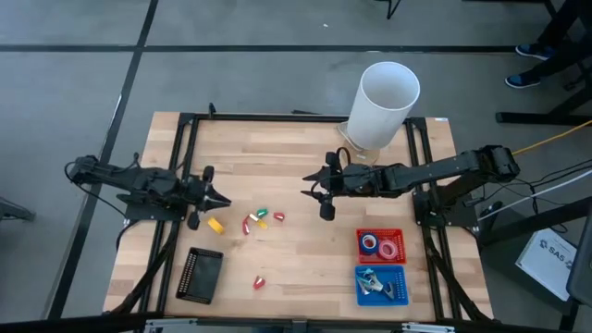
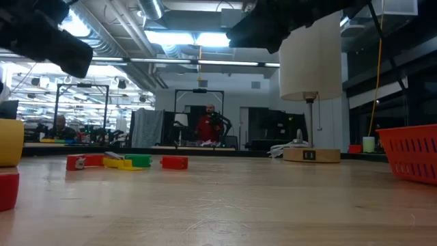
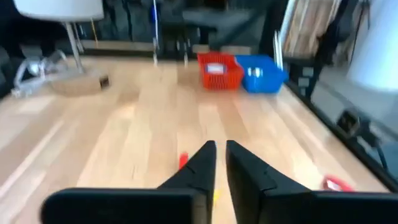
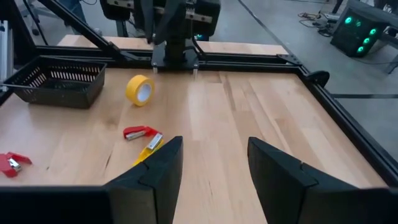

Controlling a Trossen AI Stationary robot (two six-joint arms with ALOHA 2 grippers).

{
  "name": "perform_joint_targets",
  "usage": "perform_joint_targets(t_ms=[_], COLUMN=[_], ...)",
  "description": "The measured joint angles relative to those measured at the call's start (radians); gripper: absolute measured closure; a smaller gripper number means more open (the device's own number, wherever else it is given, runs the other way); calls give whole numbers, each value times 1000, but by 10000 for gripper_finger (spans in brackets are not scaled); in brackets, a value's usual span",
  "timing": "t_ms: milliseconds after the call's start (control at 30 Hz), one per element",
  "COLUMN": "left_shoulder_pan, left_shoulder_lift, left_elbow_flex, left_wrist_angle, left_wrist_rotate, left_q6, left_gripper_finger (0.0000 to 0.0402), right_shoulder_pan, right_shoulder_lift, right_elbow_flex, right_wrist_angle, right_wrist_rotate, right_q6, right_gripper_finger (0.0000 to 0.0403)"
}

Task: Pick and place Stapler, Stapler remover, tape
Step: Put the yellow tape into the red basket

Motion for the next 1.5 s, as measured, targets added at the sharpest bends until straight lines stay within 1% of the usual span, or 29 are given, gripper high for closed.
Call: perform_joint_targets(t_ms=[133,267,400,533,633,767,867,1000,1100,1300,1500], left_shoulder_pan=[0,0,-11,-37,-59,-91,-117,-143,-157,-173,-189], left_shoulder_lift=[144,325,510,684,806,951,1043,1130,1165,1191,1189], left_elbow_flex=[125,246,378,520,598,650,662,663,663,663,663], left_wrist_angle=[-112,-199,-310,-508,-666,-794,-834,-839,-845,-880,-880], left_wrist_rotate=[36,87,140,142,138,138,133,91,76,79,80], left_q6=[-7,-24,-24,-8,0,31,78,110,127,114,92], left_gripper_finger=[326,287,261,254,256,257,255,250,245,228,195], right_shoulder_pan=[0,0,0,0,0,0,0,0,0,1,1], right_shoulder_lift=[5,25,51,69,80,94,99,105,105,105,105], right_elbow_flex=[0,0,0,0,0,0,0,0,0,0,0], right_wrist_angle=[7,13,11,8,10,11,6,5,5,3,3], right_wrist_rotate=[0,0,0,0,0,-9,-11,-14,-41,-63,-63], right_q6=[0,0,0,-4,-4,-5,-7,-7,-8,-8,-8], right_gripper_finger=[221,221,221,221,221,221,221,221,221,221,221])
